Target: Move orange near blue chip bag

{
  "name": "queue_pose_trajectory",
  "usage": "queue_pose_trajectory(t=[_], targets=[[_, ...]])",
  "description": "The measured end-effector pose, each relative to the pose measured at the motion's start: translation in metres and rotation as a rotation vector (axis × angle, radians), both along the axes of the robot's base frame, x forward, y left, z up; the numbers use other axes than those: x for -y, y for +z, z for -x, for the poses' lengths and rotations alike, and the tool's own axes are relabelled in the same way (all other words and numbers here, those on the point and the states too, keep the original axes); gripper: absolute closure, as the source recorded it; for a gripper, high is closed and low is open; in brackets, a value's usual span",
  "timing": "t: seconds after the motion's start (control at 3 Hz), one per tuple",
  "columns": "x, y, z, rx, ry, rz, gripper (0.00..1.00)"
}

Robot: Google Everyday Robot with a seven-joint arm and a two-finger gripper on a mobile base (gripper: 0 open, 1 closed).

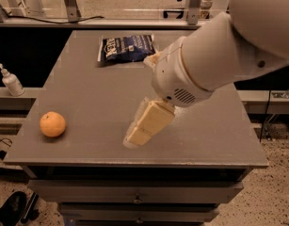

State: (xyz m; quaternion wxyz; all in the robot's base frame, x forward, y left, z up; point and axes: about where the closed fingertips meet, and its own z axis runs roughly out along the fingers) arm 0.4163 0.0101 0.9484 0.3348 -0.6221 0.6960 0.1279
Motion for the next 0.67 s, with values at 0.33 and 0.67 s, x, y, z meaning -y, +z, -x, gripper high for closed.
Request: queue_pose_trajectory(t=[0.33,0.67], targets=[[-0.023,-0.003,0.001,0.009,0.036,-0.027,0.00],[-0.061,-0.014,0.000,0.004,0.083,-0.077,0.00]])
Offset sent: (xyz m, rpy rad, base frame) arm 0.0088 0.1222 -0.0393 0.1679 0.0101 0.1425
